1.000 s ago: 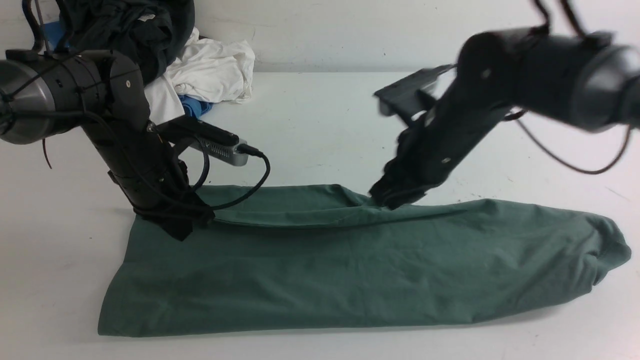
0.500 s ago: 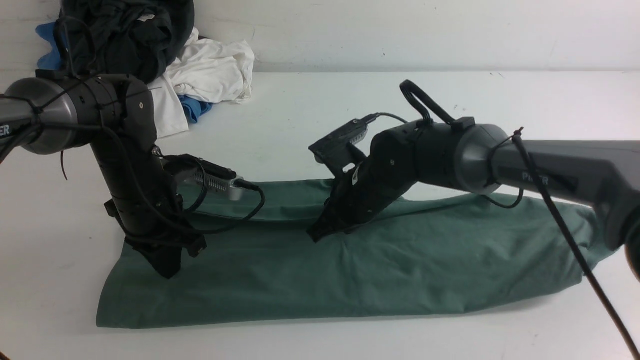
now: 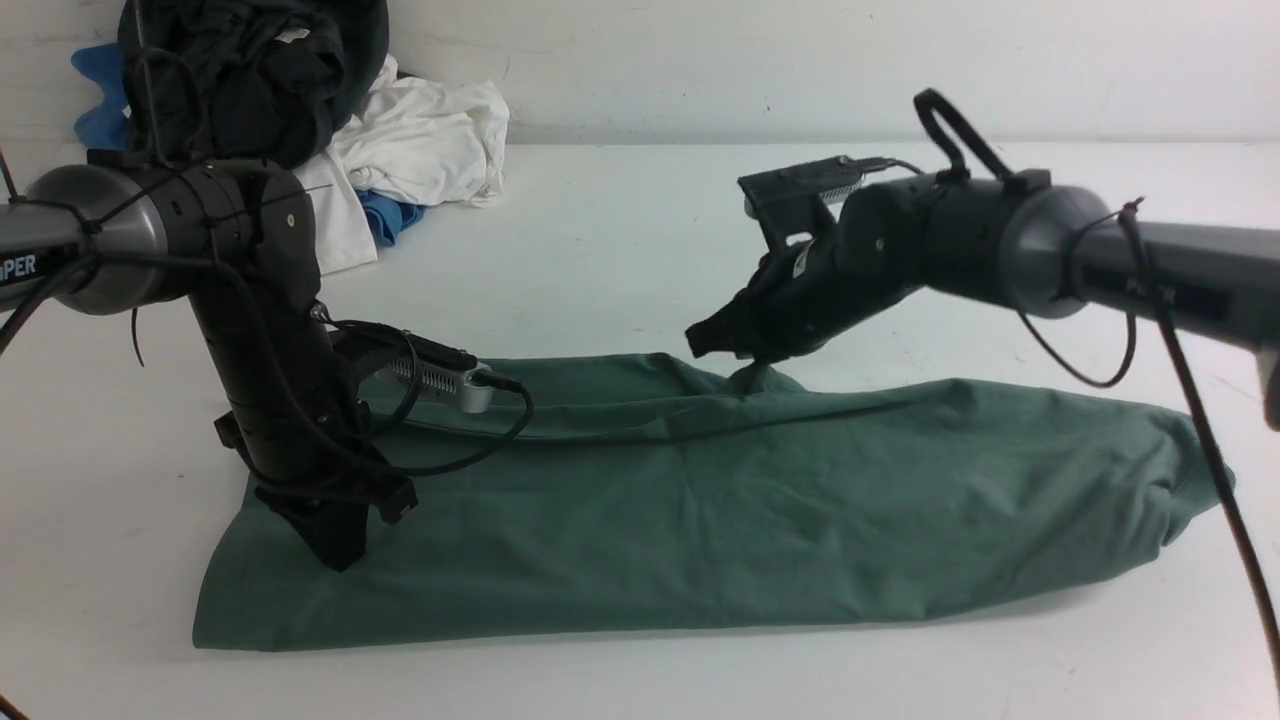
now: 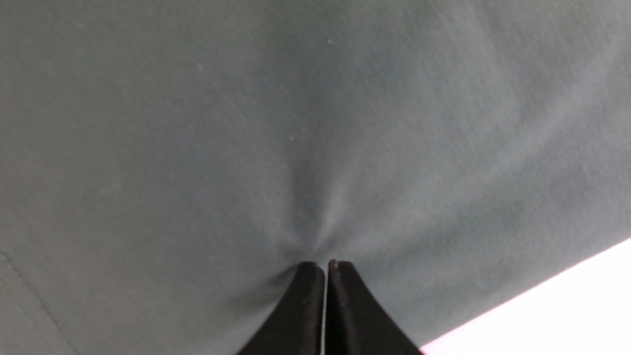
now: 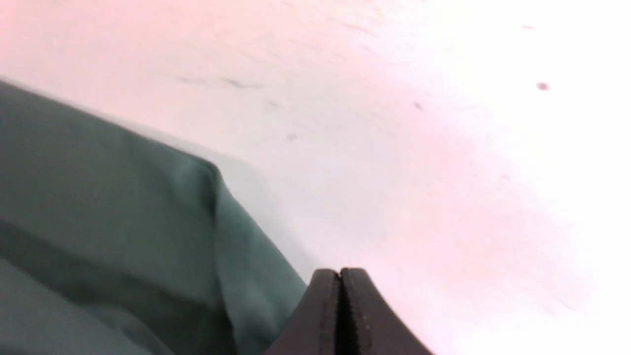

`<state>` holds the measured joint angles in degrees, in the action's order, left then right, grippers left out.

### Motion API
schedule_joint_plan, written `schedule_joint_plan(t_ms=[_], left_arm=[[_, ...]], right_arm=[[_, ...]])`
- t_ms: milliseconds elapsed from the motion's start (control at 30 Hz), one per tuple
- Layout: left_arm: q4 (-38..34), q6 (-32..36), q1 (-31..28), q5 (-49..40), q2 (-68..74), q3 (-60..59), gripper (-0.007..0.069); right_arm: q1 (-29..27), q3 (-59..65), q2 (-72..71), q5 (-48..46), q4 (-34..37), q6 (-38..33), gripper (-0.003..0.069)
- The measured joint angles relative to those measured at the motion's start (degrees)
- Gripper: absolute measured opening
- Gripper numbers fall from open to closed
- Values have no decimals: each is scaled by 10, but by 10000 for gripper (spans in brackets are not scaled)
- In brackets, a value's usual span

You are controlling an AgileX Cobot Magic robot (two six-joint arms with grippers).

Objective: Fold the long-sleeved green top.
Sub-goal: Use both arms to drag the lower edge of the fabric forward and fold it over the upper edge

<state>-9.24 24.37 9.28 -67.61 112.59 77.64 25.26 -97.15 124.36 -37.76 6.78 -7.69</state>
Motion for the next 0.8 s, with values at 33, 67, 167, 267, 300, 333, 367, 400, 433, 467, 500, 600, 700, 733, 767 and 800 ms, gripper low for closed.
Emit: schedule_joint_plan(t_ms=[33, 67, 167, 267, 300, 333, 367, 400, 433, 467, 500, 600, 700, 733, 767, 800], left_arm=[[0, 0, 0, 0, 0, 0, -7], [0, 0, 0, 0, 0, 0, -7], [-1, 1, 0, 1, 0, 0, -7], [-1, 1, 0, 1, 0, 0, -7], [-1, 1, 0, 1, 0, 0, -7], [-1, 1, 0, 2, 0, 0, -7], [-1, 1, 0, 2, 0, 0, -7], [-1, 1, 0, 4, 0, 0, -7], [-1, 1, 0, 4, 0, 0, -7], [-1, 1, 0, 5, 0, 0, -7], [-1, 1, 0, 5, 0, 0, -7], [-1, 1, 0, 5, 0, 0, -7], [-2, 1, 0, 5, 1, 0, -7], [-3, 1, 0, 5, 1, 0, -7], [-3, 1, 0, 5, 1, 0, -7], [-4, 1, 0, 4, 2, 0, -7]], right_arm=[[3, -7, -7, -33, -3, -27, -14], [7, -11, -13, -57, -4, -55, -14], [35, -13, -37, -129, -6, -139, -14], [61, 0, -39, -151, -4, -210, -14], [66, 4, -35, -154, -3, -223, -14], [70, 8, -29, -156, -3, -234, -14], [71, 8, -26, -156, -3, -236, -14], [72, 9, -15, -154, -3, -245, -14], [72, 9, -6, -148, -3, -247, -14], [72, 9, 2, -139, -4, -247, -14], [71, 9, 10, -128, -4, -247, -14], [71, 9, 18, -89, -4, -227, -14], [68, 9, 23, -32, -5, -163, -14], [66, 9, 24, -11, -5, -140, -14], [65, 9, 24, -7, -5, -128, -14], [62, 9, 24, 9, -5, -103, -14]])
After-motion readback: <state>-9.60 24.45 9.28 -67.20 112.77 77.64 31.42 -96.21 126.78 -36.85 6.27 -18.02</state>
